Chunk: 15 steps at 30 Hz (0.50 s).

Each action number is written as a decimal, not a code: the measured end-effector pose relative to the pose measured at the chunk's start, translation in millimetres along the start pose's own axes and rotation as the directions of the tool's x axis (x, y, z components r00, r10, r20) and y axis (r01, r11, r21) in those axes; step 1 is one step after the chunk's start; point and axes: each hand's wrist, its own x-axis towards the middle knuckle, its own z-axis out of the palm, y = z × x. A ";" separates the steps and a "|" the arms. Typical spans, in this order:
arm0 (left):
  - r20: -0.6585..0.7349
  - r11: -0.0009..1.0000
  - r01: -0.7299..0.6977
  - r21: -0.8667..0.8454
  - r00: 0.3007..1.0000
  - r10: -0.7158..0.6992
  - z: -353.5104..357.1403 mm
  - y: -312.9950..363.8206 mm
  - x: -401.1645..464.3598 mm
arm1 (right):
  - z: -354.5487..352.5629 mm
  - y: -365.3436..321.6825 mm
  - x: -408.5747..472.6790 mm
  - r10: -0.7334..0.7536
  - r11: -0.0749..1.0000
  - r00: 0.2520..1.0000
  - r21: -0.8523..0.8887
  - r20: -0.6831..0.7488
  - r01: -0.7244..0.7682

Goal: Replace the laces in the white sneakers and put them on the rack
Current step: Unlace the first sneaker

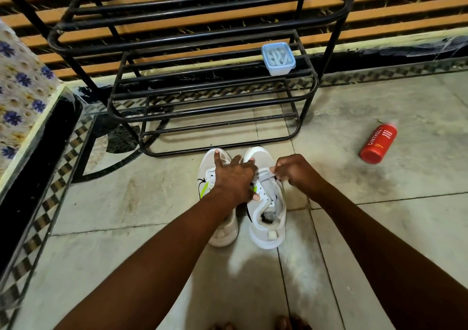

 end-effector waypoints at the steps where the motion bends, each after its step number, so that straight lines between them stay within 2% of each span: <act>1: 0.008 1.000 -0.001 0.009 1.000 0.000 -0.8 0.4 0.6 | 2.2 4.4 1.5 -0.053 0.972 0.998 -0.227 0.042 0.061; 2: 0.016 1.000 -0.002 0.016 1.000 0.002 -2.5 0.9 1.0 | 4.8 9.7 4.3 -0.090 0.900 0.993 -0.420 0.077 0.114; 3: 0.024 1.000 -0.006 0.020 1.000 0.006 -4.2 1.8 1.8 | 4.8 10.4 5.7 -0.101 0.848 0.989 -0.510 0.108 0.143; 5: 0.022 1.000 -0.006 0.019 1.000 0.006 -6.2 2.4 3.0 | 3.3 1.8 7.1 -0.160 0.827 0.973 -0.515 0.169 0.226; 6: 0.022 1.000 -0.004 0.017 1.000 0.003 -6.4 2.5 3.3 | 3.7 -1.1 6.7 -0.191 0.877 0.968 -0.414 0.164 0.243; 7: 0.023 1.000 -0.001 0.017 1.000 0.000 -6.6 2.5 3.0 | 1.8 -4.7 5.3 -0.148 0.972 0.984 -0.169 0.101 0.164; 8: 0.021 1.000 0.001 0.017 1.000 -0.001 -6.5 2.4 2.8 | -0.2 -7.8 3.5 -0.044 0.986 0.999 0.163 0.024 0.039; 9: 0.015 1.000 0.004 0.018 1.000 -0.004 -5.5 2.4 2.8 | -1.2 -8.9 1.1 0.085 0.910 0.996 0.408 -0.010 -0.073; 10: 0.013 1.000 0.008 0.022 1.000 -0.008 -4.3 2.3 3.0 | -2.4 -4.4 0.4 0.153 0.855 0.988 0.503 -0.012 -0.126; 11: 0.017 1.000 0.012 0.027 1.000 -0.012 -3.9 2.3 3.6 | -4.1 2.3 1.0 0.151 0.907 0.988 0.403 -0.038 -0.123; 12: 0.025 0.999 0.015 0.033 1.000 -0.016 -3.9 2.7 4.3 | -6.2 8.2 -1.0 0.069 0.988 0.997 0.137 -0.026 -0.064; 13: 0.031 0.999 0.020 0.035 0.999 -0.021 -3.8 2.8 5.3 | -11.1 11.1 -2.9 -0.003 0.977 1.000 -0.213 0.017 0.007; 14: 0.033 0.999 0.023 0.037 0.999 -0.024 -3.7 3.0 6.0 | -15.5 12.3 -3.5 -0.044 0.902 0.998 -0.426 0.054 0.063; 15: 0.029 0.999 0.025 0.037 0.999 -0.026 -3.6 4.3 7.1 | -20.9 12.1 -5.9 -0.063 0.880 0.994 -0.466 0.085 0.096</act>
